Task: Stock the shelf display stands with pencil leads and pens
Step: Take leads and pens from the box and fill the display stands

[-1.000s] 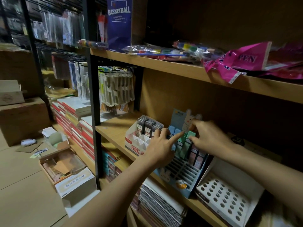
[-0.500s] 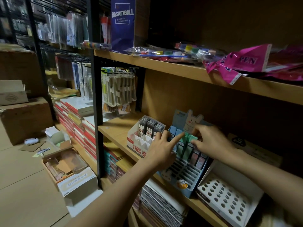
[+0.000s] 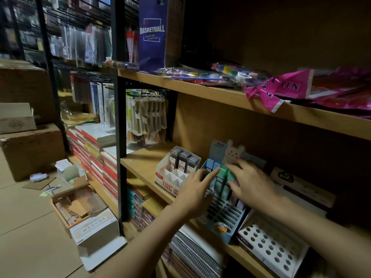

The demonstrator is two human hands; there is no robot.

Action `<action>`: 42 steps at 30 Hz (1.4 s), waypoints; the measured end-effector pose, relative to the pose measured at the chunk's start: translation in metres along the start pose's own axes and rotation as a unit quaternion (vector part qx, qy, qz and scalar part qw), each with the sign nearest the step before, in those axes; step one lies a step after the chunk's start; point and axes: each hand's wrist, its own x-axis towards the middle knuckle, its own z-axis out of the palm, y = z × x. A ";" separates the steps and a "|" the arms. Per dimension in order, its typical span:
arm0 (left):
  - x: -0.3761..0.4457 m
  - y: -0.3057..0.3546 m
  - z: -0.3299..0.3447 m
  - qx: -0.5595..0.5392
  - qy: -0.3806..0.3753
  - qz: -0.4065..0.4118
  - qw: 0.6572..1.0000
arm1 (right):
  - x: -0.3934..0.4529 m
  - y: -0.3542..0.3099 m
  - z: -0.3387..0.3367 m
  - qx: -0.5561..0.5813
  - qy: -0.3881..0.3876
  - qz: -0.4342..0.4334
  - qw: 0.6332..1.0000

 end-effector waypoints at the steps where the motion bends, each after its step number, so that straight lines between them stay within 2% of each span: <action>1: -0.010 -0.001 0.000 -0.010 0.017 0.011 1.000 | -0.002 -0.001 0.001 0.002 -0.001 -0.015 1.000; 4: -0.042 -0.008 0.004 -0.029 0.027 0.012 0.999 | -0.007 -0.005 0.007 0.000 -0.048 -0.034 0.998; 7: -0.066 -0.010 0.011 -0.001 -0.003 -0.024 1.000 | -0.012 -0.012 0.009 -0.027 -0.099 -0.022 0.994; 10: -0.077 -0.009 0.018 0.034 -0.077 -0.068 0.994 | -0.023 -0.024 0.004 -0.004 -0.081 -0.008 0.997; 12: -0.082 -0.005 0.018 0.032 -0.085 -0.071 0.993 | -0.037 -0.038 0.003 0.030 -0.052 -0.013 0.998; 13: -0.087 -0.002 0.017 0.024 -0.066 -0.069 0.995 | -0.047 -0.047 0.003 0.052 -0.043 -0.018 0.998; 15: -0.104 0.004 0.017 -0.025 0.019 -0.066 0.997 | -0.069 -0.068 0.008 0.100 -0.023 -0.035 0.994; 17: -0.135 0.005 0.020 -0.095 0.088 -0.097 0.987 | -0.091 -0.090 0.018 0.145 -0.004 -0.060 0.988; 19: -0.176 0.000 0.027 -0.142 0.100 -0.149 0.974 | -0.114 -0.111 0.034 0.186 -0.014 -0.068 0.980; 22: -0.244 -0.012 0.049 -0.210 0.073 -0.255 0.941 | -0.146 -0.138 0.071 0.206 -0.072 -0.059 0.974; 27: -0.341 -0.030 0.103 -0.208 0.020 -0.455 0.865 | -0.202 -0.172 0.151 0.252 -0.218 0.013 0.943; 32: -0.417 -0.040 0.163 -0.228 -0.075 -0.586 0.774 | -0.246 -0.190 0.236 0.268 -0.356 0.085 0.891; 36: -0.443 -0.044 0.195 -0.244 -0.114 -0.652 0.709 | -0.261 -0.203 0.282 0.256 -0.415 0.076 0.869; 40: -0.446 -0.051 0.216 -0.201 -0.111 -0.661 0.715 | -0.277 -0.215 0.316 0.256 -0.495 0.071 0.827; 42: -0.448 -0.053 0.224 -0.192 -0.113 -0.665 0.713 | -0.287 -0.219 0.328 0.234 -0.522 0.043 0.819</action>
